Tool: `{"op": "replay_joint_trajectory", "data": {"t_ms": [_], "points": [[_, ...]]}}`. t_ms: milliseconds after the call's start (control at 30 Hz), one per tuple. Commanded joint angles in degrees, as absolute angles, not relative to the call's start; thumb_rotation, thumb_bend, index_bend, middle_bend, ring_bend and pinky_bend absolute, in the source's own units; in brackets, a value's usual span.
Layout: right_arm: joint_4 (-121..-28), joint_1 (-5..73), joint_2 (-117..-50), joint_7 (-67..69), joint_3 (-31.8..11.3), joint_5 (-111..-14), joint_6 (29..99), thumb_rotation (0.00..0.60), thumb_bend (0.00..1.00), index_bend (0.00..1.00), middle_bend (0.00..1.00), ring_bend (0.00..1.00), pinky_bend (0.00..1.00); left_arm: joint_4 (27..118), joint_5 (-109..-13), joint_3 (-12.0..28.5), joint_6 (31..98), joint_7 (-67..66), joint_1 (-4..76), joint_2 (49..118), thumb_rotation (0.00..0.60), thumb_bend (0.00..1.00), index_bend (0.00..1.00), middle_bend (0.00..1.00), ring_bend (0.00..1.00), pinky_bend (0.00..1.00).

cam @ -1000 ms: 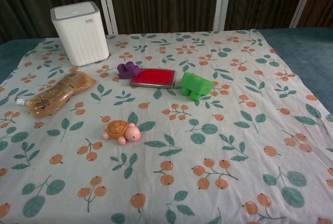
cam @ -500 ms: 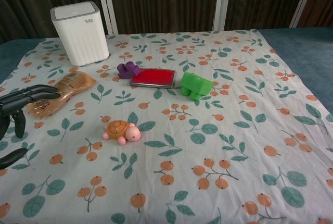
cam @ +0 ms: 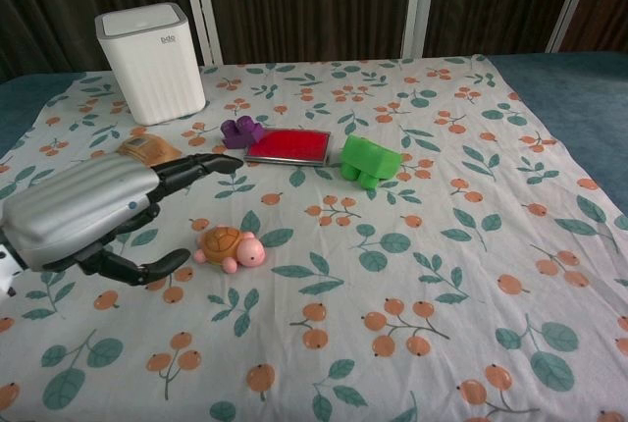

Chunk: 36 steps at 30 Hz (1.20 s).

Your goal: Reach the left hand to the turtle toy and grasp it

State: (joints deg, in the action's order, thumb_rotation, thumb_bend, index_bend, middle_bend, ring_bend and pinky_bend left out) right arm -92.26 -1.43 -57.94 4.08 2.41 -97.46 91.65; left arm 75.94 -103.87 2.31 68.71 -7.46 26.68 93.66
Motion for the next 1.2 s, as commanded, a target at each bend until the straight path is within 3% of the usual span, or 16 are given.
{"op": "replay_joint_trajectory", "data": {"t_ms": [33, 267, 500, 833, 933, 1100, 1200], "points": [[-92.1, -1.1, -57.7, 4.7, 2.0, -96.5, 91.0, 0.600, 0.10, 0.00, 0.00, 0.00, 0.00, 72.4, -100.9, 4.4, 64.4, -11.3, 29.9, 97.2, 0.600, 0.40, 0.02, 0.12, 0.96, 1.00], [-91.7, -1.2, -57.6, 5.4, 1.7, -95.8, 91.3, 0.600, 0.10, 0.00, 0.00, 0.00, 0.00, 65.6, -99.0, 3.8, 61.9, -10.2, 32.7, 101.0, 0.600, 0.40, 0.08, 0.17, 0.96, 1.00], [-91.5, -1.0, -57.7, 5.1, 1.4, -94.9, 90.7, 0.600, 0.10, 0.00, 0.00, 0.00, 0.00, 59.1, -100.5, 2.2, 65.0, -6.7, 34.0, 103.5, 0.600, 0.40, 0.22, 0.29, 0.97, 1.00], [-91.4, -1.4, -57.8, 5.3, 1.2, -95.0, 91.6, 0.600, 0.10, 0.00, 0.00, 0.00, 0.00, 52.8, -100.1, 0.5, 66.4, -5.2, 35.1, 106.0, 0.600, 0.41, 0.40, 0.37, 0.97, 1.00], [-91.2, -1.4, -57.7, 5.6, 1.2, -95.1, 91.8, 0.600, 0.10, 0.00, 0.00, 0.00, 0.00, 50.0, -100.7, 0.3, 68.7, -4.8, 35.2, 107.2, 0.600, 0.44, 0.52, 0.47, 0.97, 1.00], [-91.2, -1.5, -57.7, 5.5, 1.4, -95.6, 91.9, 0.600, 0.10, 0.00, 0.00, 0.00, 0.00, 44.8, -101.7, 0.0, 73.1, -3.0, 35.4, 109.8, 0.600, 0.50, 0.79, 0.80, 0.98, 1.00], [-91.3, -1.5, -57.7, 5.5, 1.4, -95.6, 92.0, 0.600, 0.10, 0.00, 0.00, 0.00, 0.00, 42.9, -101.7, -0.6, 73.6, -0.9, 35.6, 110.5, 0.600, 0.51, 0.82, 0.85, 0.98, 1.00]]}}
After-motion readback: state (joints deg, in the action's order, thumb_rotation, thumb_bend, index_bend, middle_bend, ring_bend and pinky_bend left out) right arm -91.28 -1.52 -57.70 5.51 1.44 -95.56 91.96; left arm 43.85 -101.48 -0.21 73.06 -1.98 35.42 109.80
